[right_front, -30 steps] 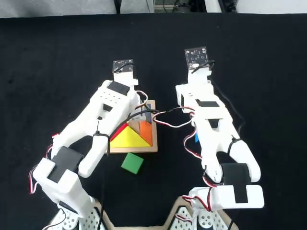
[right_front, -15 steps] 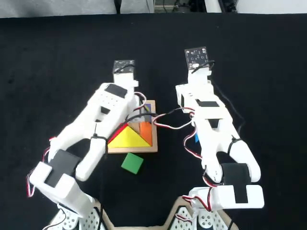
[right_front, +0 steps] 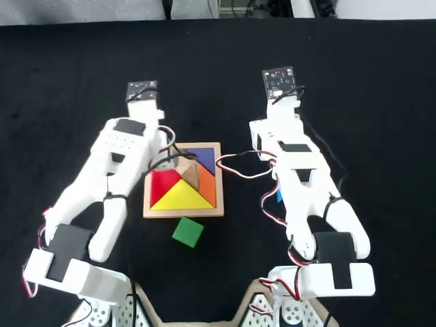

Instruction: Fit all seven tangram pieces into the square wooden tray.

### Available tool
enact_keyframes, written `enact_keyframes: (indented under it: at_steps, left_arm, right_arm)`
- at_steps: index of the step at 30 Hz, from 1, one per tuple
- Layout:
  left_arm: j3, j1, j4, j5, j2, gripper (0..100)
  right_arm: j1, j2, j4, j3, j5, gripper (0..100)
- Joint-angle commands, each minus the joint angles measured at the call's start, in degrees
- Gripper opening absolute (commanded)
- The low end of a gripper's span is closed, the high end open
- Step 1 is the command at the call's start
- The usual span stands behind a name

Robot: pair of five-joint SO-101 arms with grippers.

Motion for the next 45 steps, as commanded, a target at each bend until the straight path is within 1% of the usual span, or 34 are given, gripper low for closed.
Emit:
enact_keyframes:
  at_steps: [1, 6, 8, 10, 13, 15, 26, 30, 39, 42, 45]
  left_arm:
    - [-0.48, -0.92, -0.62, -0.62, -2.29, 15]
    - [-0.48, 2.77, -0.62, -0.79, -2.29, 7]
    - [-0.40, 4.62, -1.14, -0.97, -2.29, 6]
    - [0.75, 5.93, -3.69, -0.97, -2.29, 5]
    - [3.82, 6.46, -9.93, -0.97, -2.29, 5]
    - [5.14, 6.64, -11.87, -0.97, -2.29, 5]
    - [5.23, 13.32, -11.08, -0.97, -2.29, 5]
    - [5.76, 12.88, -13.71, -0.97, -2.29, 5]
    - [5.23, 12.62, -14.68, -1.05, -2.29, 5]
    - [6.11, 10.33, -17.14, -1.05, -2.29, 5]
    - [5.85, 6.81, -17.32, -0.62, -2.20, 5]
  right_arm:
    - [0.62, -1.10, -1.05, -2.95, 0.44, 1.2]
    - [0.53, -1.01, -1.05, -3.03, 0.44, 1.2]
    - [0.53, -1.01, -1.05, -3.03, 0.44, 1.2]
    - [0.53, -1.01, -1.05, -3.03, 0.44, 1.2]
    - [0.53, -1.01, -1.05, -2.95, 0.44, 1.2]
    - [0.53, -1.01, -1.05, -2.95, 0.44, 1.2]
    - [0.53, -1.01, -1.05, -2.95, 0.44, 1.2]
    - [0.53, -1.01, -1.05, -2.95, 0.44, 1.2]
    - [0.53, -0.92, -1.05, -2.86, 0.44, 1.2]
    - [0.53, -0.92, -1.05, -2.86, 0.44, 1.2]
    - [0.53, -0.92, -1.05, -2.86, 0.44, 1.2]
